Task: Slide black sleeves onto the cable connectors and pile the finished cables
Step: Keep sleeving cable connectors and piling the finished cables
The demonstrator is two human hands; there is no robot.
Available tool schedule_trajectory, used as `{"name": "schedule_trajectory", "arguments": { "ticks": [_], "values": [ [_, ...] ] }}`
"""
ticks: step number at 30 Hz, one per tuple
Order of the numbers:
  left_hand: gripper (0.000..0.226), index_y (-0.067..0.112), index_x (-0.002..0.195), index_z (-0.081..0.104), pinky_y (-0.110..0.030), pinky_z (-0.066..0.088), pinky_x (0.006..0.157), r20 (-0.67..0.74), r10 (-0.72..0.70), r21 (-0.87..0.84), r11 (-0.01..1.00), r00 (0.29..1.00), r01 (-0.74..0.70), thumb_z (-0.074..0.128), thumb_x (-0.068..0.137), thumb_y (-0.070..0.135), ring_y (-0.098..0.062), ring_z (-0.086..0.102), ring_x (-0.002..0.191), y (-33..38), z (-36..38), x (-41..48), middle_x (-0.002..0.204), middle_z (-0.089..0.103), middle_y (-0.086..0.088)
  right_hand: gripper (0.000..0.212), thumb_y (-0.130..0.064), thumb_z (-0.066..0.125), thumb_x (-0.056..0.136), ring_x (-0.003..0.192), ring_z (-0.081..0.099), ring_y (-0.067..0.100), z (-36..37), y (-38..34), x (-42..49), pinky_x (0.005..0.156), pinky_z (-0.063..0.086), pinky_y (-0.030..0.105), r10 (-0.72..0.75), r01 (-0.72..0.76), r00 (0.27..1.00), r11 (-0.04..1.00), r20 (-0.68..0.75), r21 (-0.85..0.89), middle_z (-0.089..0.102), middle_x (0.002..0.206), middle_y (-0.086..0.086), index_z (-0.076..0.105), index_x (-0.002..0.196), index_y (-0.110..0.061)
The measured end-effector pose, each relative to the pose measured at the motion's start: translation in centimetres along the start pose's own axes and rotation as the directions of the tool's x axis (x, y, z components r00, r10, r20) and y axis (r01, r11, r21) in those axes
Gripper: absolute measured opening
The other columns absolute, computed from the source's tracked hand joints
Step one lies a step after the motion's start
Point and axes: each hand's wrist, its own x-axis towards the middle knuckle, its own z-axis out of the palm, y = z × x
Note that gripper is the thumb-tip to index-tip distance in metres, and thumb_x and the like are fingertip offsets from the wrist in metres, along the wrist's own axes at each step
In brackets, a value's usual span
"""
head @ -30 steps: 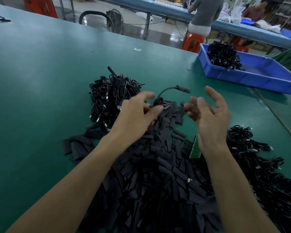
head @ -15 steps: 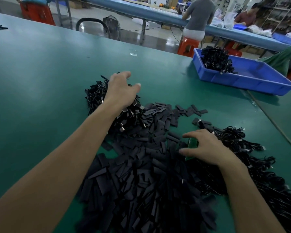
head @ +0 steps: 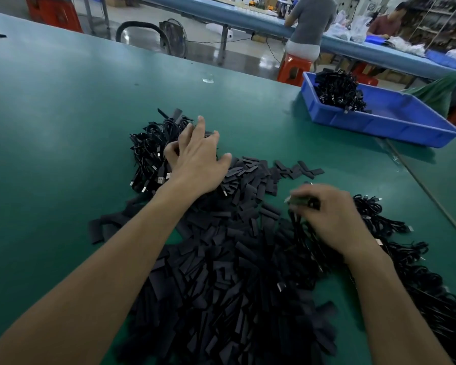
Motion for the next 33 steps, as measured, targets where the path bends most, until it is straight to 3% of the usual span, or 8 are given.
{"name": "schedule_trajectory", "arguments": {
  "ticks": [3,7,10,14,20,23,28,33],
  "values": [
    [0.058,0.022,0.151,0.041,-0.047,0.004,0.119,-0.058,0.015,0.009,1.0,0.998,-0.014,0.054,0.098,0.043,-0.021,0.001,0.154,0.0,0.4,-0.3,0.166,0.012,-0.011,0.023,-0.01,0.071,0.091,0.092,0.063,-0.008,-0.9,-1.5,0.8,0.087,0.042,0.003,-0.029,0.123,0.934,0.962,-0.355,0.244,0.07,0.104,-0.009,0.07,0.113,-0.017],
    [0.034,0.022,0.127,0.065,-0.032,0.02,0.108,-0.333,0.189,-0.111,0.965,0.924,-0.237,0.065,0.095,0.033,-0.018,0.035,0.139,0.7,1.2,-1.8,0.146,0.05,0.001,0.016,-0.013,0.06,0.099,0.088,0.061,-0.008,-1.8,-3.6,2.0,0.081,0.049,0.012,-0.015,0.306,0.856,0.821,-0.517,0.483,0.064,0.099,-0.02,0.062,0.109,-0.025],
    [0.029,0.015,0.125,0.065,-0.021,0.045,0.1,-0.27,0.264,-0.418,0.835,0.926,-0.359,0.062,0.098,0.024,-0.006,0.056,0.114,1.4,2.1,-2.5,0.123,0.065,0.003,0.017,-0.016,0.059,0.099,0.087,0.063,0.002,-1.3,-4.4,2.4,0.084,0.052,0.023,0.085,0.285,0.882,0.688,-0.464,0.667,0.068,0.092,-0.018,0.065,0.103,-0.033],
    [0.032,0.021,0.133,0.057,-0.01,0.048,0.091,-0.009,0.26,-0.74,0.648,0.966,-0.181,0.057,0.102,0.027,0.006,0.061,0.107,1.6,3.4,-3.2,0.114,0.065,0.015,0.013,-0.033,0.063,0.094,0.098,0.062,0.049,0.3,-4.6,1.9,0.097,0.049,0.064,0.163,0.203,0.936,0.471,-0.311,0.858,0.064,0.104,0.018,0.065,0.101,-0.022],
    [0.017,0.042,0.108,0.056,-0.017,0.051,0.077,-0.065,0.235,-0.814,0.55,0.97,-0.188,0.063,0.097,0.03,0.007,0.059,0.081,1.8,4.8,-3.8,0.09,0.066,0.027,0.018,-0.032,0.062,0.086,0.087,0.069,0.017,1.7,-4.8,1.1,0.073,0.061,0.033,0.287,-0.003,0.957,0.135,-0.037,0.991,0.074,0.099,0.003,0.066,0.098,-0.019],
    [0.014,0.032,0.09,0.061,-0.015,0.043,0.058,-0.112,0.214,-0.83,0.516,0.97,-0.21,0.063,0.098,0.02,0.001,0.049,0.061,1.9,5.0,-4.0,0.068,0.058,0.018,0.028,-0.037,0.062,0.085,0.096,0.071,0.023,1.8,-4.3,0.8,0.076,0.062,0.035,0.322,-0.136,0.944,0.18,0.072,0.974,0.074,0.11,0.011,0.072,0.101,-0.017],
    [0.014,0.024,0.088,0.062,-0.013,0.04,0.055,-0.058,0.16,-0.887,0.445,0.985,-0.124,0.07,0.093,0.013,-0.001,0.048,0.057,1.5,5.0,-4.2,0.065,0.061,0.016,0.019,-0.032,0.071,0.081,0.071,0.067,0.017,1.0,-2.9,0.7,0.06,0.057,0.027,0.313,-0.238,0.939,0.298,0.141,0.924,0.074,0.084,0.003,0.077,0.08,-0.014],
    [0.016,0.024,0.087,0.066,-0.013,0.043,0.058,0.018,0.236,-0.883,0.459,0.972,-0.095,0.076,0.087,0.012,-0.002,0.05,0.06,1.3,4.8,-4.3,0.065,0.063,0.016,0.02,-0.032,0.087,0.064,0.072,0.069,0.016,-0.6,-2.6,1.3,0.072,0.059,0.026,0.203,-0.127,0.979,0.495,0.028,0.86,0.076,0.081,0.006,0.079,0.078,-0.019]
  ]
}}
